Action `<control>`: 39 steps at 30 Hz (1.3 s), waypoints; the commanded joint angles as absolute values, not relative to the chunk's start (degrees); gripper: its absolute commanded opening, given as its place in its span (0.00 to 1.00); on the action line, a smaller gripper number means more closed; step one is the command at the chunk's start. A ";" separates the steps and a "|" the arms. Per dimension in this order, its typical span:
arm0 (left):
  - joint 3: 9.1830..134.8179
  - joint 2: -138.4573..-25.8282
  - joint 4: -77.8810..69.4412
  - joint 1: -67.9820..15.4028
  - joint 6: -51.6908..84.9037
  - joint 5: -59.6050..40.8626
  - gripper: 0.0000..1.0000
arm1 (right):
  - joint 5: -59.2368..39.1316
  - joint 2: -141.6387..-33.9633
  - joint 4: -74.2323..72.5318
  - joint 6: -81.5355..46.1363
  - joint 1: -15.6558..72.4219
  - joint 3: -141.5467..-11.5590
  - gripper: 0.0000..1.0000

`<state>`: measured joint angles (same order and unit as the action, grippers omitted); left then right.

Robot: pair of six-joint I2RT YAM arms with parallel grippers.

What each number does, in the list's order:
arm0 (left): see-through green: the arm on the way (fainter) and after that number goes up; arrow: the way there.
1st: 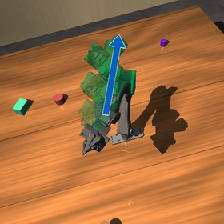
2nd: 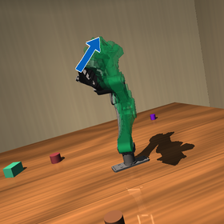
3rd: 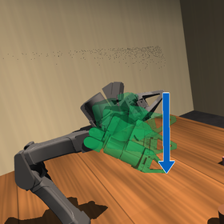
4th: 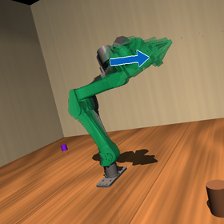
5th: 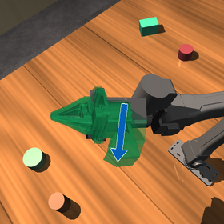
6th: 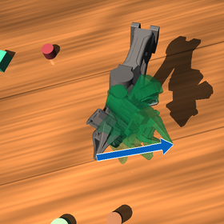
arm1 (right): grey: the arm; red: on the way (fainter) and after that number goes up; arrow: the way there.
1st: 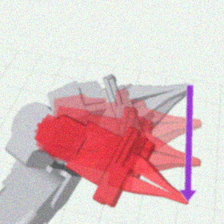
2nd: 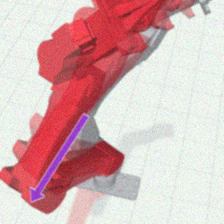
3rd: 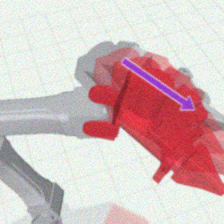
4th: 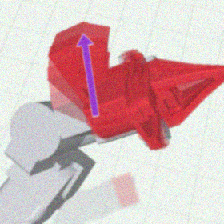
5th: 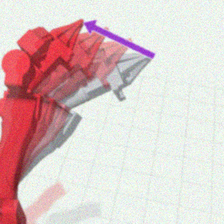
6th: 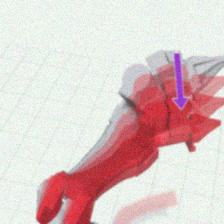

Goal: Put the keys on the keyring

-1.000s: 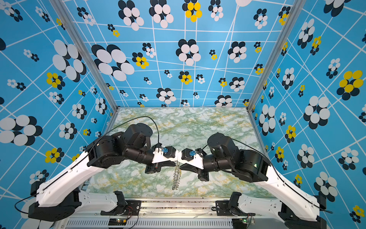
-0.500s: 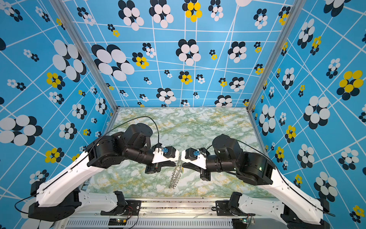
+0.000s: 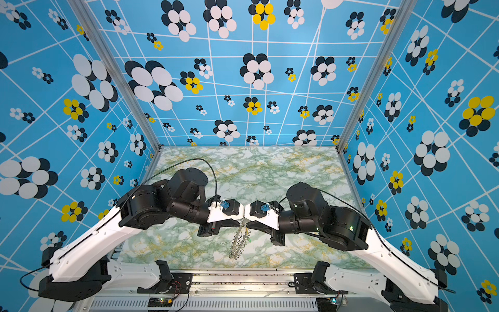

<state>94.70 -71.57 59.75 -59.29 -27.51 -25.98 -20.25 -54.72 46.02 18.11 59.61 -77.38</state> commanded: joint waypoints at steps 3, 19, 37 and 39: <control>97.18 -71.03 57.70 -59.59 -27.16 -27.66 0.00 | -21.53 -55.20 44.91 17.18 60.03 -76.75 0.00; 97.51 -70.84 57.35 -59.62 -27.07 -27.93 0.00 | -22.59 -56.09 45.18 16.89 59.98 -76.92 0.00; 98.07 -70.84 56.86 -59.68 -27.16 -28.20 0.00 | -23.87 -56.96 44.89 16.81 60.03 -77.04 0.00; 98.14 -70.84 56.78 -59.68 -27.08 -28.28 0.00 | -23.80 -57.04 44.75 16.79 59.97 -77.06 0.00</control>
